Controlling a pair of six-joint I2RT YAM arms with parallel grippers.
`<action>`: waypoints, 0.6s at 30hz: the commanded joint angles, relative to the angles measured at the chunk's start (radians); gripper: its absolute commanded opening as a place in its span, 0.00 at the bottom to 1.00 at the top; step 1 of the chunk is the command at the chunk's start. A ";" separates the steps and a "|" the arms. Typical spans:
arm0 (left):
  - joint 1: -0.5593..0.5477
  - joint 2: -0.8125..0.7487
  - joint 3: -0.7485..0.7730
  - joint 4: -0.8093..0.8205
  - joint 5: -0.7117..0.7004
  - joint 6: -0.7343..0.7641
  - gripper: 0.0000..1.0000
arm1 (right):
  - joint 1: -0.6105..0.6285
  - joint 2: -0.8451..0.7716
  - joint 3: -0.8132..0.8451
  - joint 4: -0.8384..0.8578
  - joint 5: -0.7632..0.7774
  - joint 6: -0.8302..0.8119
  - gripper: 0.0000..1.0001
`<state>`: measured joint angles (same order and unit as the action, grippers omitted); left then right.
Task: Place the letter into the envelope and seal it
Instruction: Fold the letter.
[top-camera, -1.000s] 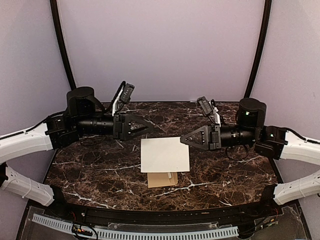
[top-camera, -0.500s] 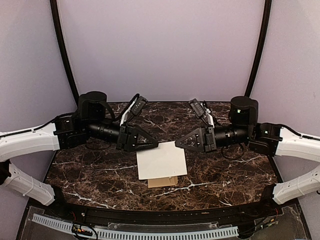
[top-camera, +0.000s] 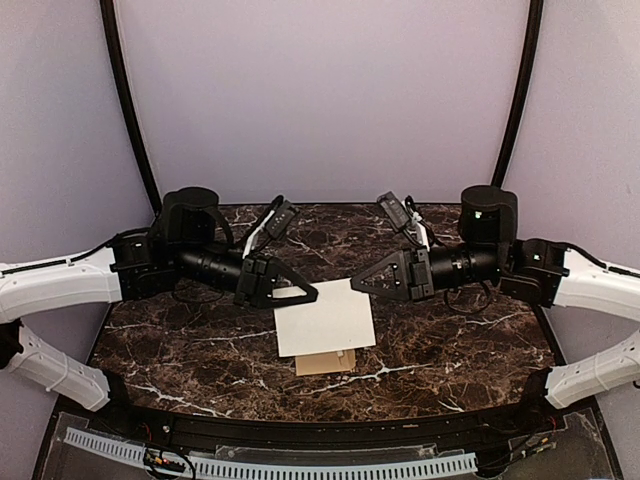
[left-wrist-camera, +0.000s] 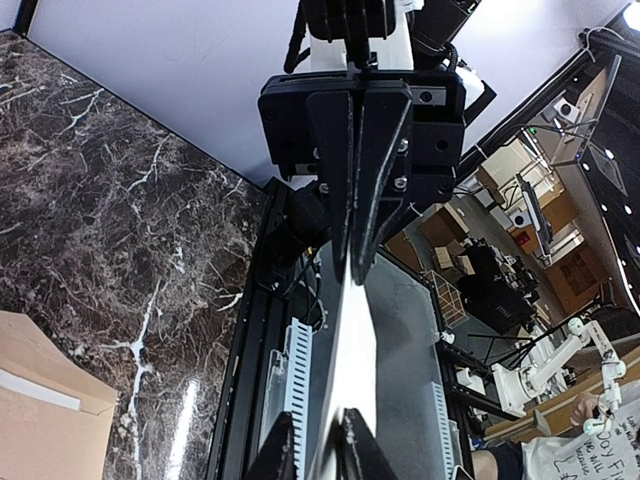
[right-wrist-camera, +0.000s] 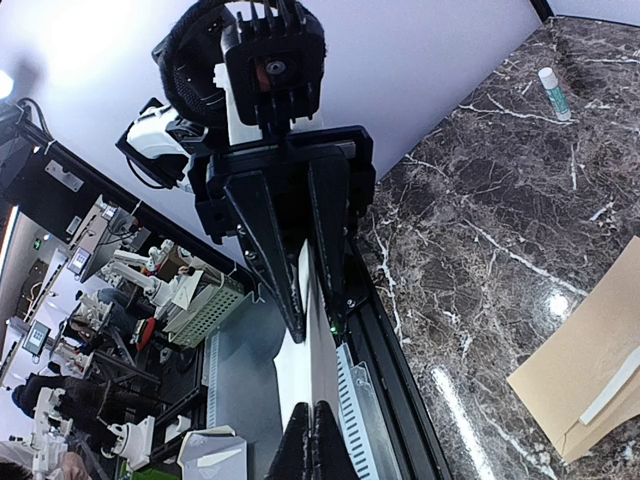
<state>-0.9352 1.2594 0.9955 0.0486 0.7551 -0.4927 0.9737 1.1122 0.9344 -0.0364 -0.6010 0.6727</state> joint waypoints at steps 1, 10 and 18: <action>-0.005 -0.050 -0.022 -0.002 -0.010 0.005 0.18 | 0.008 0.000 0.046 -0.028 0.019 -0.032 0.00; -0.004 -0.066 -0.041 0.013 -0.007 -0.008 0.08 | 0.009 -0.007 0.050 -0.042 0.033 -0.033 0.00; -0.005 -0.076 -0.046 0.013 -0.022 -0.009 0.00 | 0.009 -0.018 0.043 -0.045 0.053 -0.035 0.00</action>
<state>-0.9352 1.2221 0.9646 0.0513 0.7406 -0.5053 0.9737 1.1126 0.9535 -0.0933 -0.5751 0.6479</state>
